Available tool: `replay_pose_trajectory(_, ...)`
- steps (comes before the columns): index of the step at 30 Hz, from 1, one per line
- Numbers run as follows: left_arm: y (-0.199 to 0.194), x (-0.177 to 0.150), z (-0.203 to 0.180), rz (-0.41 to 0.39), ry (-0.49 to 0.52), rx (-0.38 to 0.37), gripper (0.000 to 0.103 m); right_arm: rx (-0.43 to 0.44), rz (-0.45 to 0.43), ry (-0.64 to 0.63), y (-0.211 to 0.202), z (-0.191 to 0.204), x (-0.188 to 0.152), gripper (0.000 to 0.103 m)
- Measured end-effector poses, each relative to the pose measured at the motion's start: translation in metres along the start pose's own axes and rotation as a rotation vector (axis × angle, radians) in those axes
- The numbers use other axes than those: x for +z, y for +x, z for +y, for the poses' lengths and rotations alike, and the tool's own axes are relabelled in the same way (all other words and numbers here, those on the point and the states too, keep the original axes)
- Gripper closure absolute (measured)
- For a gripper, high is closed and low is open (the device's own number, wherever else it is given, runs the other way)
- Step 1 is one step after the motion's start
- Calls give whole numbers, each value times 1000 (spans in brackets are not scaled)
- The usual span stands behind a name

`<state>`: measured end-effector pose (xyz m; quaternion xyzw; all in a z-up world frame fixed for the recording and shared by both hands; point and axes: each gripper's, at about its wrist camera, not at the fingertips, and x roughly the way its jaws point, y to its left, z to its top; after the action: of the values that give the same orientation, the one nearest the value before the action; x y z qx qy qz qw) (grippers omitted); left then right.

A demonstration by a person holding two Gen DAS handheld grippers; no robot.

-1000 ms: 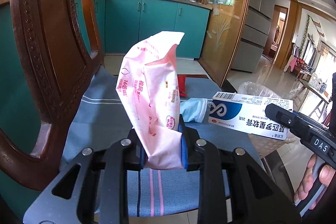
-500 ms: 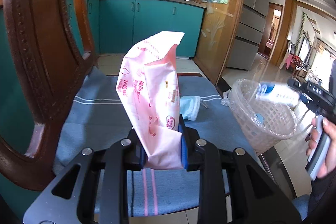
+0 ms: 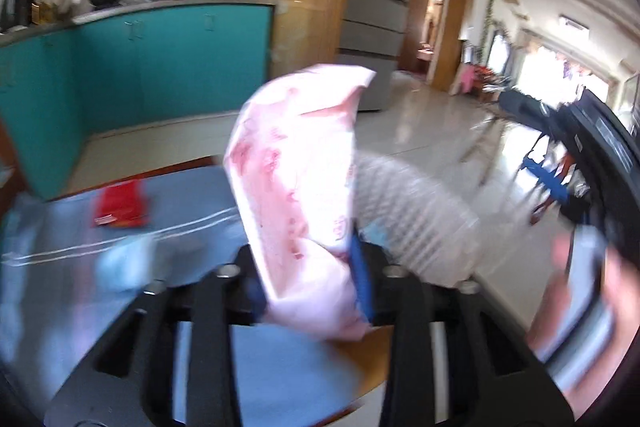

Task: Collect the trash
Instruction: 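Carry the pink wipes pack over the basket and open the left tool, then grasp the red snack bag with the left tool while the right tool grasps the blue face mask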

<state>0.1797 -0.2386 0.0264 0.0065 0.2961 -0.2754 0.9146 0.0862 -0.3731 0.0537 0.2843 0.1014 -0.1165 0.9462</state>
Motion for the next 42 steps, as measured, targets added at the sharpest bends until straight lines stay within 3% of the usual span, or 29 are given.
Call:
replay_pose_trajectory(2,20,10,-10,19,-37,11,20,5,-5,-8,-2,1,2,10)
replay_pose_trajectory(6,12,7,13,25,-87,111,15,12,6,-21,-1,2,1,10)
replay_pose_trajectory(10,-26,-11,56,21,-24,278,13,38,36,-109,2,20,-8,10)
replay_pose_trajectory(13,-67,-29,96,-5,-18,397,9,70,110,-221,10,49,-26,10)
replay_pose_trajectory(18,-119,-53,155,-49,-114,511,7,164,252,-428,18,108,-77,10)
replay_pose_trajectory(21,-124,-63,175,-20,-169,509,7,206,306,-534,18,137,-106,10)
replay_pose_trajectory(23,-120,-65,176,-14,-150,512,7,222,321,-560,18,148,-116,10)
replay_pose_trajectory(37,-130,-68,174,-23,-144,492,7,217,372,-577,29,164,-136,10)
replay_pose_trajectory(42,-133,-63,175,-32,-156,480,7,239,500,-514,67,170,-153,10)
